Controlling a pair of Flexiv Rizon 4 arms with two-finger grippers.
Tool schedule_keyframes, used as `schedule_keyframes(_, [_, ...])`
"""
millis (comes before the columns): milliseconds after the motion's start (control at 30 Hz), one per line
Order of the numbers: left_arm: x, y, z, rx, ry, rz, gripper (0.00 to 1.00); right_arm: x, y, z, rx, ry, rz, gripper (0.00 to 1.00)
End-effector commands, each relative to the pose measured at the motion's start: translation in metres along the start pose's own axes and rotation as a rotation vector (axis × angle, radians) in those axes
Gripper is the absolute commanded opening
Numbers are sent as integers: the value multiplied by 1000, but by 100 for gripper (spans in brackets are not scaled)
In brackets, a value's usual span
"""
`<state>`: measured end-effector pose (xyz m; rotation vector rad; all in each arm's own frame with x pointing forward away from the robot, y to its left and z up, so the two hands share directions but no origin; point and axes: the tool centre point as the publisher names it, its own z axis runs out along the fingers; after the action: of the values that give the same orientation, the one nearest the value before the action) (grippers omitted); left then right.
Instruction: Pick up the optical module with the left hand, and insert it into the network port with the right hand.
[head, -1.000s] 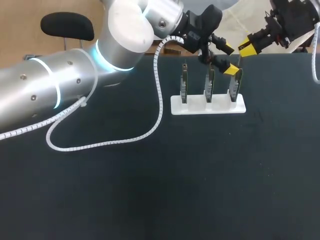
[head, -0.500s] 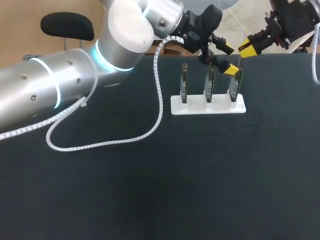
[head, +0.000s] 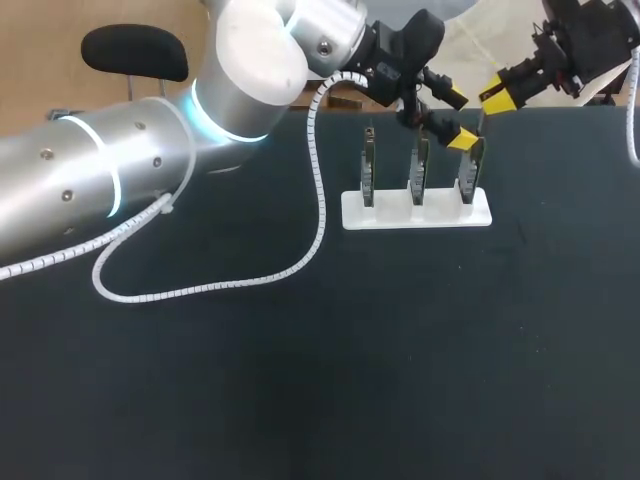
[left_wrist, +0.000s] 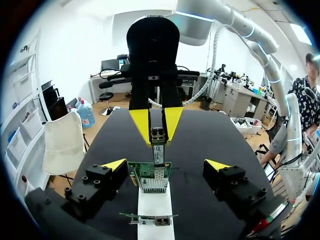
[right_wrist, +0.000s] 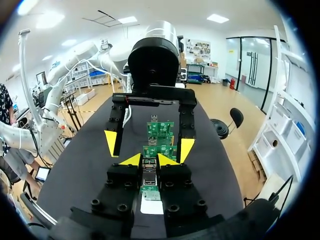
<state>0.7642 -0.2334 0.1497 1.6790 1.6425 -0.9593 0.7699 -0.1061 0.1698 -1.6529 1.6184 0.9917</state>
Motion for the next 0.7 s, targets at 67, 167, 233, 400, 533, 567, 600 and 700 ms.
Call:
schedule_keyframes(67, [0, 2, 0, 3, 3, 1, 100, 2, 3, 2, 4, 1, 3, 0])
schedule_keyframes(167, [0, 2, 0, 3, 3, 1, 100, 3, 3, 3, 5, 0, 5, 0])
schedule_keyframes(233, [0, 2, 0, 3, 3, 1, 100, 3, 3, 3, 7, -1, 7, 0])
schedule_keyframes(400, [0, 2, 0, 3, 3, 1, 100, 0, 2, 3, 12, -7, 1, 0])
schedule_keyframes(533, [0, 2, 0, 3, 3, 1, 100, -2, 1, 2, 12, -9, -4, 0])
schedule_keyframes(567, [0, 2, 0, 3, 3, 1, 100, -2, 1, 2, 12, -8, -5, 0])
schedule_keyframes(600, [0, 2, 0, 3, 3, 1, 100, -1, 1, 2, 13, -7, -5, 0])
schedule_keyframes(700, [0, 2, 0, 3, 3, 1, 100, 1, 0, 3, 12, -2, -2, 0])
